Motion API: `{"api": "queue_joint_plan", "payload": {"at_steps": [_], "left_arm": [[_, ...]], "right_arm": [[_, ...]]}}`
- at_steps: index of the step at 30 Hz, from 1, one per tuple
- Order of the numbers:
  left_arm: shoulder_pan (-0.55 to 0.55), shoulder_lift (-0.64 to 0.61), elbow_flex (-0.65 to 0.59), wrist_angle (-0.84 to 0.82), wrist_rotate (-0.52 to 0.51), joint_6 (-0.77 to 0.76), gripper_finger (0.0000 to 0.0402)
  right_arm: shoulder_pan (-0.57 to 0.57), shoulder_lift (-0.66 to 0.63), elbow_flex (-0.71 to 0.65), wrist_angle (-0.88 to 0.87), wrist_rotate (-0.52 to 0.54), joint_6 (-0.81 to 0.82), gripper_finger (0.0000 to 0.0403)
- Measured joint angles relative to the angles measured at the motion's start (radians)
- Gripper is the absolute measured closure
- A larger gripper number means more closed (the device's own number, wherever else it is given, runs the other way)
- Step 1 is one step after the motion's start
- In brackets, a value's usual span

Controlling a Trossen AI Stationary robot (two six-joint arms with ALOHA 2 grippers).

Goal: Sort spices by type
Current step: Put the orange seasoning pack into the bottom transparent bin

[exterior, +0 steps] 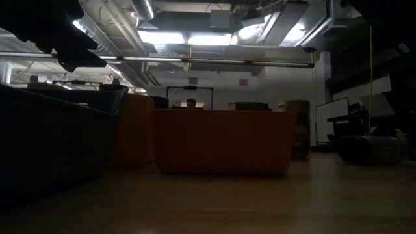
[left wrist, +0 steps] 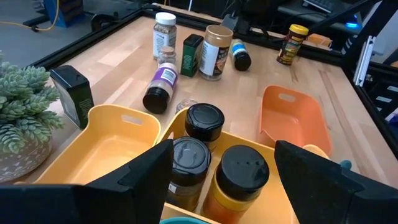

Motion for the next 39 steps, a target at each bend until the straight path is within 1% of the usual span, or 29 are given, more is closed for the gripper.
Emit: {"api": "queue_joint_plan", "payload": {"at_steps": [9, 19, 26, 31, 39], "left_arm": [[0.0, 0.0, 0.0, 0.001, 0.0, 0.003, 0.0139], [0.0, 0.0, 0.0, 0.001, 0.0, 0.002, 0.0139], [0.0, 0.0, 0.0, 0.001, 0.0, 0.015, 0.0139], [0.0, 0.0, 0.0, 0.002, 0.0, 0.016, 0.0139], [0.0, 0.0, 0.0, 0.002, 0.0, 0.002, 0.0139]], "right_arm": [[-0.001, 0.083, 0.0, 0.064, 0.0, 0.08, 0.0393], [-0.001, 0.088, 0.0, 0.06, 0.0, 0.108, 0.0392], [-0.001, 0.114, 0.0, 0.06, -0.001, 0.179, 0.0391], [0.0, 0.133, 0.0, 0.076, -0.027, 0.216, 0.0391], [0.008, 0.148, 0.0, 0.118, -0.015, 0.239, 0.0391]]}}
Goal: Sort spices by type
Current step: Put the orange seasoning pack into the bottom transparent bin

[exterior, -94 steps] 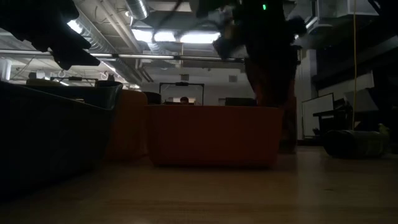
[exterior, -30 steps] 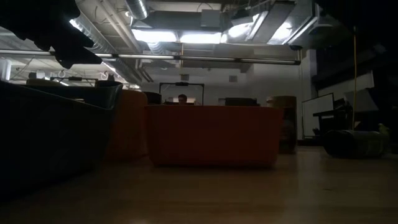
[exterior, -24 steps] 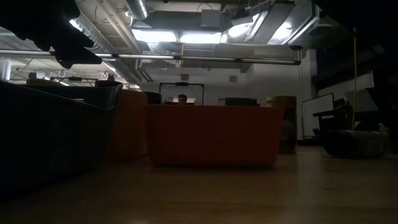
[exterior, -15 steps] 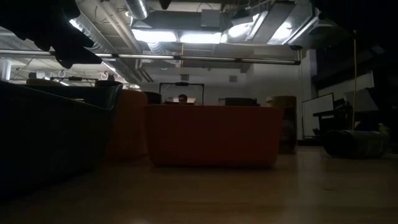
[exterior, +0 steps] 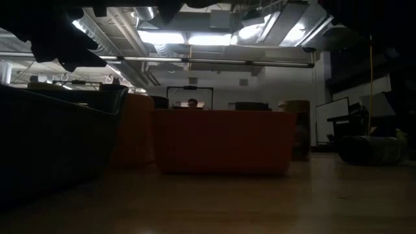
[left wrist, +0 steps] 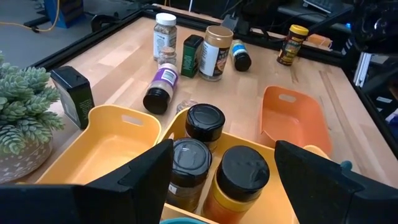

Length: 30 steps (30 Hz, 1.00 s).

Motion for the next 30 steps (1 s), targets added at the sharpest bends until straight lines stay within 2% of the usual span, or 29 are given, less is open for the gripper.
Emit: {"api": "queue_joint_plan", "payload": {"at_steps": [5, 22, 30], "left_arm": [[0.0, 0.0, 0.0, -0.001, 0.0, -0.007, 0.0139], [0.0, 0.0, 0.0, -0.001, 0.0, 0.002, 0.0139], [0.0, 0.0, 0.0, -0.001, 0.001, 0.018, 0.0139]], "right_arm": [[0.011, 0.001, 0.0, -0.002, 0.043, -0.009, 0.0391], [0.012, 0.001, 0.0, -0.003, 0.045, -0.011, 0.0389], [0.012, 0.001, 0.0, 0.002, 0.079, -0.035, 0.0347]]}}
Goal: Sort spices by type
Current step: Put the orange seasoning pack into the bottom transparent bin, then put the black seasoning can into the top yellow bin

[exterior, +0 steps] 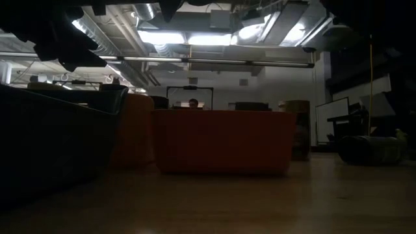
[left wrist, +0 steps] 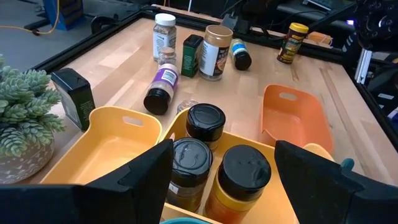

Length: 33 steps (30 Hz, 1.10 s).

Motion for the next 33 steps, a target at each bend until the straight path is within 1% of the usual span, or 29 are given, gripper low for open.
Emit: {"api": "queue_joint_plan", "payload": {"at_steps": [5, 10, 15, 18, 25, 29, 33], "left_arm": [[0.0, 0.0, 0.0, 0.0, 0.0, 0.0, 0.0139], [0.0, 0.0, 0.0, 0.0, 0.0, 0.0, 0.0139], [0.0, 0.0, 0.0, 0.0, 0.0, 0.0, 0.0139], [0.0, 0.0, 0.0, 0.0, 0.0, 0.0, 0.0139], [0.0, 0.0, 0.0, 0.001, 0.0, -0.001, 0.0139], [0.0, 0.0, 0.0, 0.001, 0.0, -0.001, 0.0139], [0.0, 0.0, 0.0, 0.01, 0.0, -0.003, 0.0139]], "right_arm": [[0.0, 0.0, 0.0, 0.002, 0.0, -0.001, 0.0314], [0.0, 0.0, 0.0, 0.002, 0.0, -0.001, 0.0291], [-0.002, -0.004, 0.015, 0.002, -0.009, -0.001, 0.0286], [-0.003, -0.03, 0.015, -0.025, -0.01, -0.01, 0.0287], [-0.008, -0.132, 0.015, -0.216, 0.001, -0.088, 0.0287], [-0.008, -0.199, 0.015, -0.363, 0.079, -0.153, 0.0287], [-0.008, -0.26, 0.015, -0.532, 0.183, -0.165, 0.0287]]}}
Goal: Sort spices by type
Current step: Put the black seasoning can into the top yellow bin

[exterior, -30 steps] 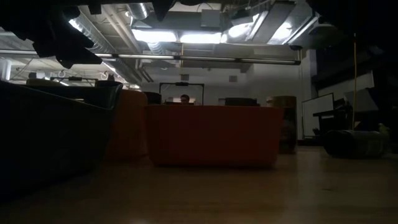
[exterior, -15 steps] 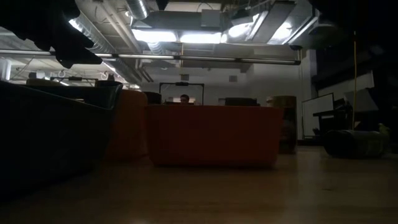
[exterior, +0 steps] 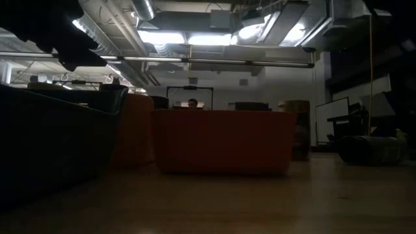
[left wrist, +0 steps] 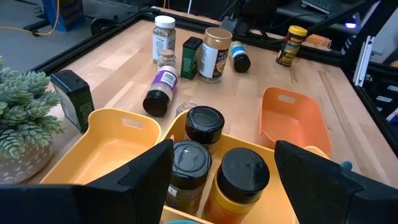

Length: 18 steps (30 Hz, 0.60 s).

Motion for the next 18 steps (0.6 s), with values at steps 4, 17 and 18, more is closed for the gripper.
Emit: {"api": "queue_joint_plan", "payload": {"at_steps": [4, 17, 18], "left_arm": [[0.0, 0.0, 0.0, 0.02, 0.0, -0.002, 0.0139], [0.0, 0.004, 0.0, 0.103, 0.0, 0.09, 0.0139], [0.002, 0.005, 0.0, 0.102, 0.0, 0.093, 0.0139]], "right_arm": [[0.0, -0.056, 0.0, -0.137, 0.089, -0.024, 0.0287], [-0.109, -0.194, 0.0, -0.404, 0.131, -0.079, 0.0288], [-0.129, -0.196, 0.0, -0.422, 0.13, -0.089, 0.0288]]}}
